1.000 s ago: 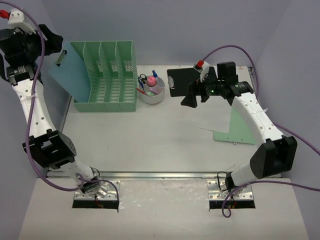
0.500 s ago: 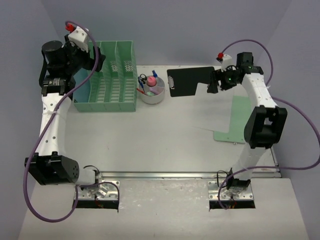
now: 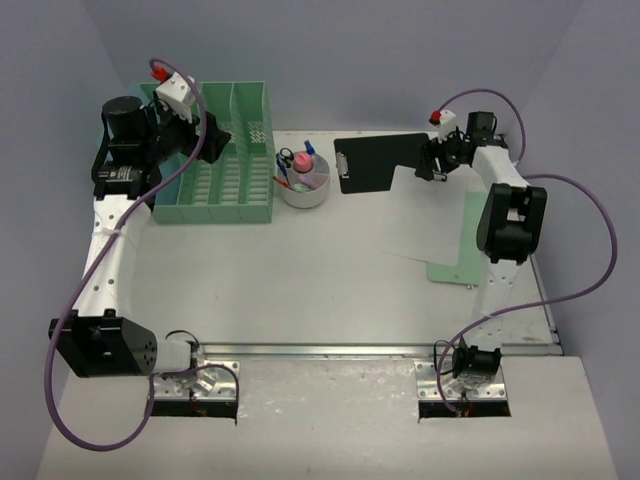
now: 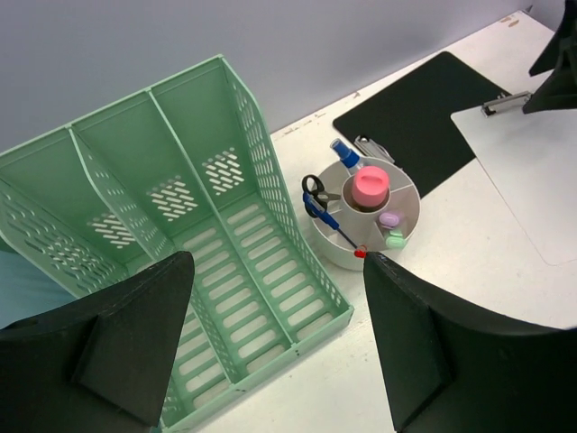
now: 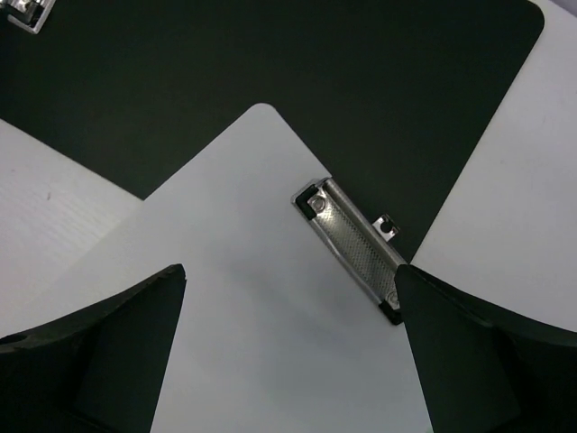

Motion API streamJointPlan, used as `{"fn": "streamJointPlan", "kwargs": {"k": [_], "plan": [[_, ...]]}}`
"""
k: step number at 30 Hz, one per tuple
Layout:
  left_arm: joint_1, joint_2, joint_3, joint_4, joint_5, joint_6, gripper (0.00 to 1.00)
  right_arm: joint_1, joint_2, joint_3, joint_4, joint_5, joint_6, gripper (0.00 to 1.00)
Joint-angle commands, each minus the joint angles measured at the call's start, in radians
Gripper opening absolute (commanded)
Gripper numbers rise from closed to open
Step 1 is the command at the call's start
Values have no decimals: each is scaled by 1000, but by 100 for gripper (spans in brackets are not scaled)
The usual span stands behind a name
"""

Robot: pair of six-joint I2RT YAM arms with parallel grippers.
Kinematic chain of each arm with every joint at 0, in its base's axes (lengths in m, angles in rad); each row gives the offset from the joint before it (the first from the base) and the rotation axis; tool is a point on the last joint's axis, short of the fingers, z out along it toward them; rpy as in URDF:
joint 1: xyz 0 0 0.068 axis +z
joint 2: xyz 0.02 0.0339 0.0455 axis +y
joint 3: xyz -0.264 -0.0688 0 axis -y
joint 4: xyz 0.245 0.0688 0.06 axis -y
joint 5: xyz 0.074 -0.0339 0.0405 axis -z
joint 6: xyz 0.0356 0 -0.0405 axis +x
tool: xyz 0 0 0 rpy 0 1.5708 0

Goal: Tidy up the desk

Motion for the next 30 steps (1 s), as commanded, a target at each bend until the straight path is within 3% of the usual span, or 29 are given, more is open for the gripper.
{"fn": "streamJointPlan", "kwargs": {"k": [1, 18, 21, 25, 30], "plan": [[-3, -29, -7, 13, 36, -32, 74, 6, 29, 39, 200, -26, -53, 99], [-3, -7, 9, -4, 25, -57, 74, -4, 188, 88, 173, -18, -113, 97], [-2, -4, 19, -5, 26, -60, 74, -11, 206, 122, 102, -29, -113, 91], [-3, 2, 29, -8, 33, -64, 74, -30, 235, 226, -38, -58, -108, 70], [-2, 2, 36, -17, 34, -64, 74, -41, 198, 203, -163, -87, -149, 64]]}}
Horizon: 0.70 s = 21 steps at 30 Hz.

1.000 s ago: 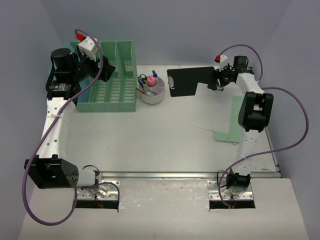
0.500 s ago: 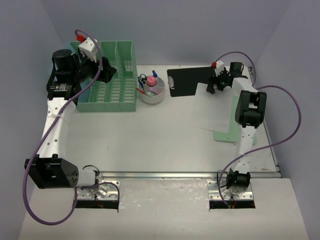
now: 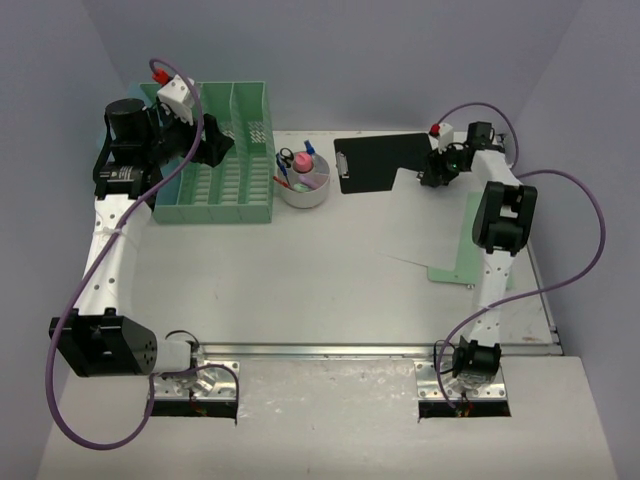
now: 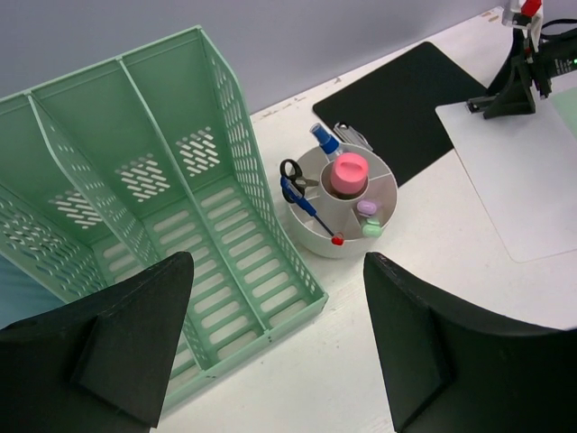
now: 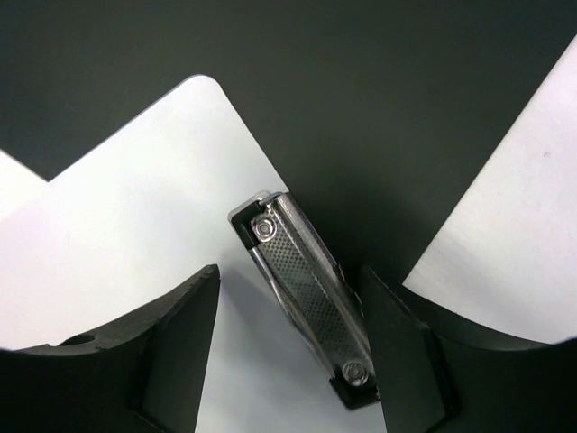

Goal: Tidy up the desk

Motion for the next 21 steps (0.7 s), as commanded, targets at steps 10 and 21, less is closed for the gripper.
{"fn": "streamJointPlan", "kwargs": {"k": [10, 21], "plan": [[-3, 0, 39, 28, 30, -24, 74, -48, -80, -54, -206, -61, -113, 55], [-2, 8, 37, 33, 27, -33, 74, -51, -119, -135, -220, -55, -327, 53]]}}
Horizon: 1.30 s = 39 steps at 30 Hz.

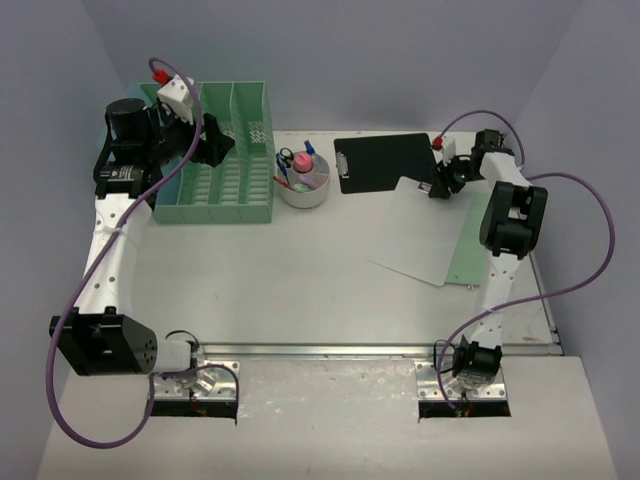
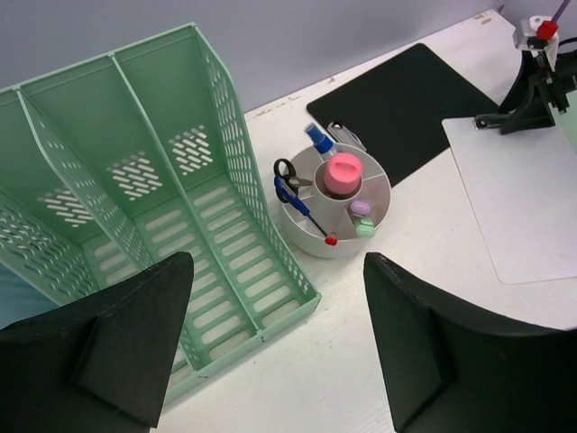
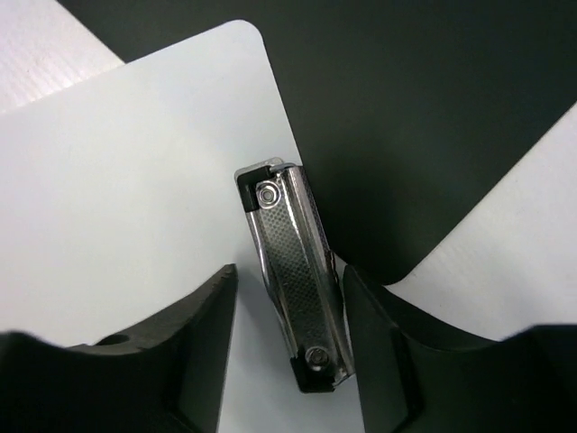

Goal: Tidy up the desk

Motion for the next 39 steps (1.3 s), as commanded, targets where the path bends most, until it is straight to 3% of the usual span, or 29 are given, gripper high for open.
{"fn": "streamJointPlan", "kwargs": {"k": [1, 7, 12, 15, 28, 39], "plan": [[-2, 4, 34, 36, 22, -18, 74, -4, -53, -48, -53, 19, -137, 49], [-2, 5, 29, 43, 26, -31, 74, -3, -96, -99, -58, 7, -223, 25], [-2, 1, 30, 33, 64, -67, 83, 14, -171, -116, -81, -18, -268, 7], [-3, 2, 35, 18, 88, -82, 84, 22, -208, -109, -85, -38, -268, 1], [-46, -15, -12, 4, 184, -165, 83, 133, -409, -96, -89, -136, -251, 1], [-248, 50, 31, -31, 10, -159, 82, 275, -634, -257, 5, -171, -285, 1]]}}
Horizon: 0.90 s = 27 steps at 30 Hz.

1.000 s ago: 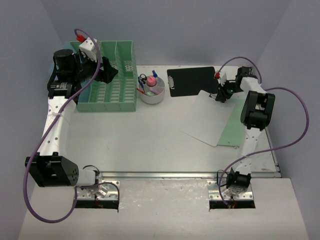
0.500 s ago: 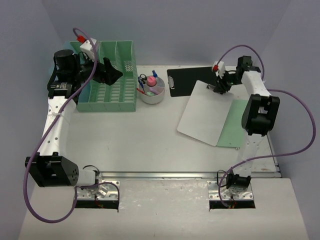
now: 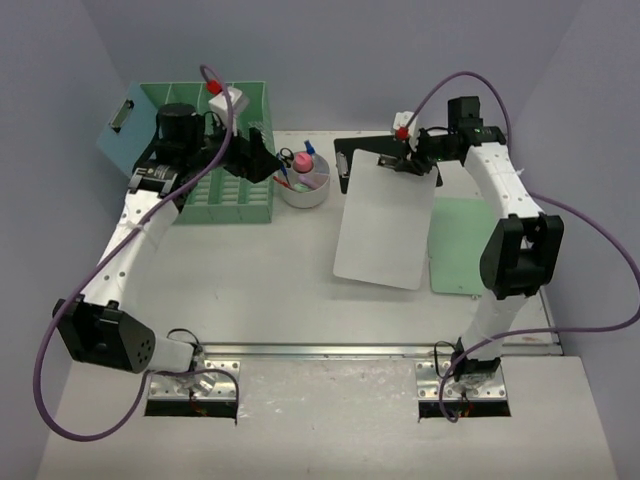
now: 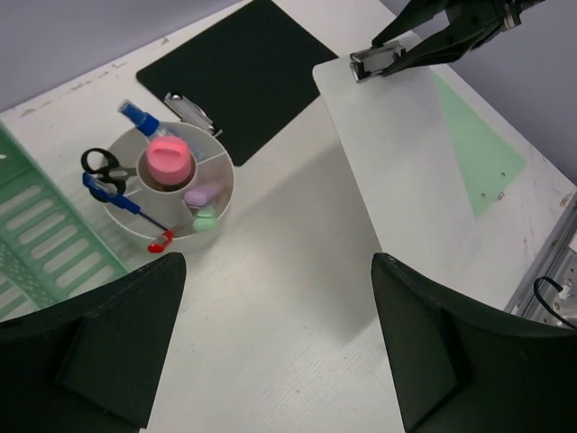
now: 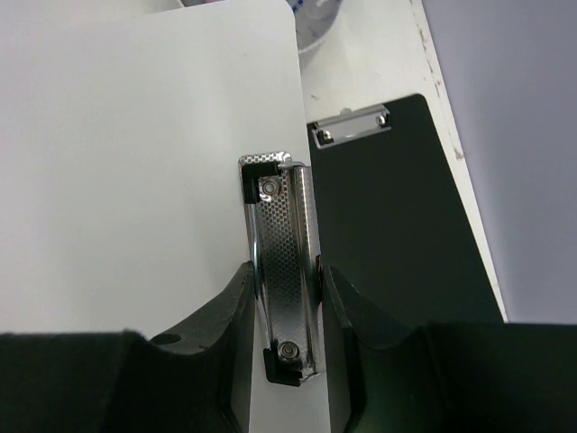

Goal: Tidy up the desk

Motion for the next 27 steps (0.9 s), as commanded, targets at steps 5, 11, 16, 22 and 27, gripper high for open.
{"fn": "streamJointPlan", "kwargs": {"k": [5, 11, 16, 22, 27], "plan": [[-134, 77, 40, 59, -103, -81, 81, 69, -181, -129, 101, -81, -32, 1], [-207, 163, 63, 93, -102, -144, 81, 139, -289, -240, 123, -92, -80, 1], [-257, 212, 97, 101, -99, -155, 79, 190, -356, -299, 130, -78, -124, 1], [-289, 226, 65, 153, -13, -201, 75, 244, -372, -310, 120, -58, -131, 1], [-307, 237, 9, 225, 105, -256, 71, 271, -367, -304, 124, -50, -134, 1]]}}
